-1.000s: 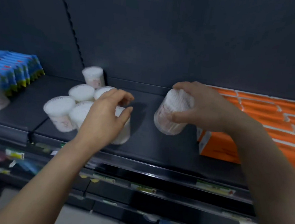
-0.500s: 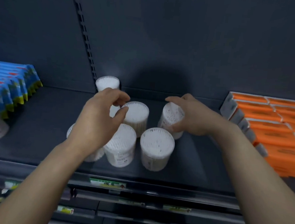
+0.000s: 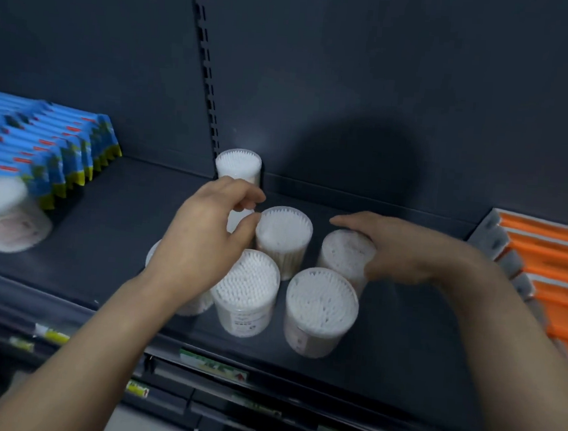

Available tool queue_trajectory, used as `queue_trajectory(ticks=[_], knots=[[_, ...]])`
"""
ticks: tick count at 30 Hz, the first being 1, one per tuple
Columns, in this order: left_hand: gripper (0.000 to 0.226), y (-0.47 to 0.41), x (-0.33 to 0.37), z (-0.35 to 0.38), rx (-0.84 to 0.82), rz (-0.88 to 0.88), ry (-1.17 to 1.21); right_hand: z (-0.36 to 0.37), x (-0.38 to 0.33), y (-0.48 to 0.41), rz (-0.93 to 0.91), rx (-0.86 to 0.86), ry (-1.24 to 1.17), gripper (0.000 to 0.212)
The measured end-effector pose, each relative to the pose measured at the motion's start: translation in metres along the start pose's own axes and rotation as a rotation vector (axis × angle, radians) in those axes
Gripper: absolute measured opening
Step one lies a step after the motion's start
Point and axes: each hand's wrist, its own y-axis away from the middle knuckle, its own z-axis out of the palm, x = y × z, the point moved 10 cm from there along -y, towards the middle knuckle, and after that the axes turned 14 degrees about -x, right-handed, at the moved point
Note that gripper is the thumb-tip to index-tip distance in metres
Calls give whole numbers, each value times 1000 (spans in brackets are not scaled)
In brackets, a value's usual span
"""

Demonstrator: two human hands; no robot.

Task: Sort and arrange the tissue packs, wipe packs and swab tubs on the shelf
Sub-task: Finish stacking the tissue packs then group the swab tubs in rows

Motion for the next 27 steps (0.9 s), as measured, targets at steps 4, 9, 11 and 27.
queue_trajectory(ticks=[4,9,11,27], knots=[[20,9,-11,-9,22,-36,-26,-40,-26,12,-94,211,-17,56],[17,33,-43,-46,100,-126,-65,-68,-83,8,-206,416,10,38],[17,44,-60,-62,131,-163,-79,-67,-111,-3,-251,408,17,38],[82,90,-298,-168,-33,-721,-262,-44,-270,-120,-182,320,73,52]])
